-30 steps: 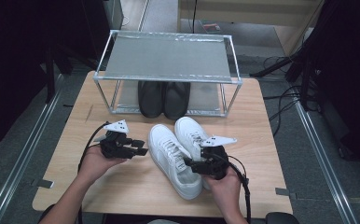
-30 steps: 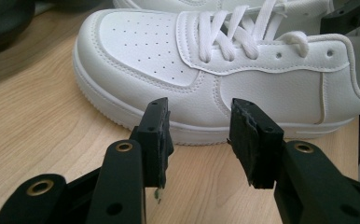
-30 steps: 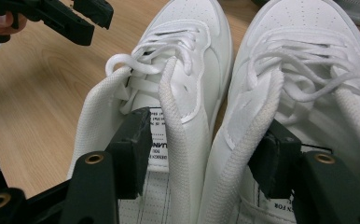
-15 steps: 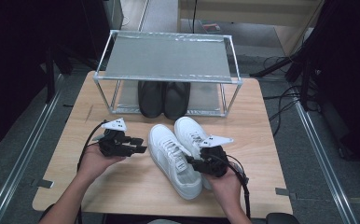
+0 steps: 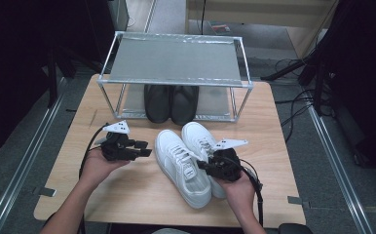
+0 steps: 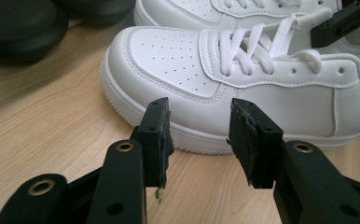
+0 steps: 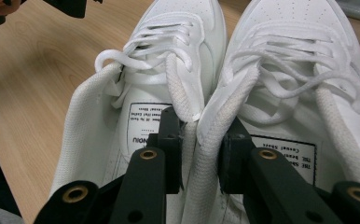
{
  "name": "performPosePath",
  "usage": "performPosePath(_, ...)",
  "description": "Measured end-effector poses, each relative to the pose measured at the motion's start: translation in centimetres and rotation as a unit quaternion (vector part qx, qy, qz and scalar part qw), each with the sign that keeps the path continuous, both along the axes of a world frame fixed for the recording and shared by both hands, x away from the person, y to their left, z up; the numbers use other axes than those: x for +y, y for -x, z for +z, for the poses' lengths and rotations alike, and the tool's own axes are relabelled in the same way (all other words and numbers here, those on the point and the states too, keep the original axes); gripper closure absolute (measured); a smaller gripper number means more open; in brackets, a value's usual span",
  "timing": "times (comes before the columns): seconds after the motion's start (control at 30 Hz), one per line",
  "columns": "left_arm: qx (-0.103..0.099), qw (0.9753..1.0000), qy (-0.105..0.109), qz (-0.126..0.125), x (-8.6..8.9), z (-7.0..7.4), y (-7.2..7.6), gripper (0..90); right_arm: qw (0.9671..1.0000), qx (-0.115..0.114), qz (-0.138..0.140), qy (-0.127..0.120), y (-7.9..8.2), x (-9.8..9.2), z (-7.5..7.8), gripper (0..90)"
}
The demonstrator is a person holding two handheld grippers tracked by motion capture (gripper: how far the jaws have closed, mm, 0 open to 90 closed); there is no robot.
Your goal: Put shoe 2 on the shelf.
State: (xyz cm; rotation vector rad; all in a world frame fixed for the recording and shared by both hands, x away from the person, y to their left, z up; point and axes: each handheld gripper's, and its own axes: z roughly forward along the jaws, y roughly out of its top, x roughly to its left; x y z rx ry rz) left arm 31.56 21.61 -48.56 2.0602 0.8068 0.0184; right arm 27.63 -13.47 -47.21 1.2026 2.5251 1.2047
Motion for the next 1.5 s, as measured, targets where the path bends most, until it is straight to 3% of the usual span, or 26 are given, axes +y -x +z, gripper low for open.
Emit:
performPosePath(0.1, -0.004, 0.9999, -0.011, -0.001, 0.2, 0.2, 0.2, 59.6, 1.0, 0.0, 0.008, 0.003, -0.2, -0.3, 0.2, 76.0)
performPosePath(0.37, 0.004, 1.0, -0.008, 0.003, 0.8, 0.2, 0.0, 57.2, 0.9996, -0.003, 0.025, 0.012, -0.6, -1.0, 0.7, 76.5)
performPosePath(0.6, 0.012, 0.9998, 0.013, 0.014, 1.6, 0.2, -0.2, 48.3, 0.9988, -0.003, 0.047, 0.016, -1.0, -1.8, 1.2, 77.2)
performPosePath(0.8, 0.005, 0.9996, 0.013, 0.023, 2.3, 0.3, 0.1, 46.1, 0.9978, -0.006, 0.064, -0.014, -1.0, -2.7, 1.9, 77.2)
performPosePath(1.03, 0.005, 0.9987, 0.021, 0.047, 4.5, 0.2, 0.6, 45.5, 0.9911, -0.037, 0.128, 0.01, -0.7, -2.2, 2.9, 77.4)
performPosePath(1.27, 0.002, 0.9973, 0.018, 0.071, 5.9, 0.1, 1.3, 45.3, 0.9881, -0.006, 0.153, -0.017, -2.2, -1.4, 2.8, 77.3)
performPosePath(1.5, -0.003, 0.9956, 0.009, 0.094, 7.2, -0.2, 1.8, 45.4, 0.9824, -0.017, 0.186, -0.008, -3.7, -0.1, 3.4, 77.4)
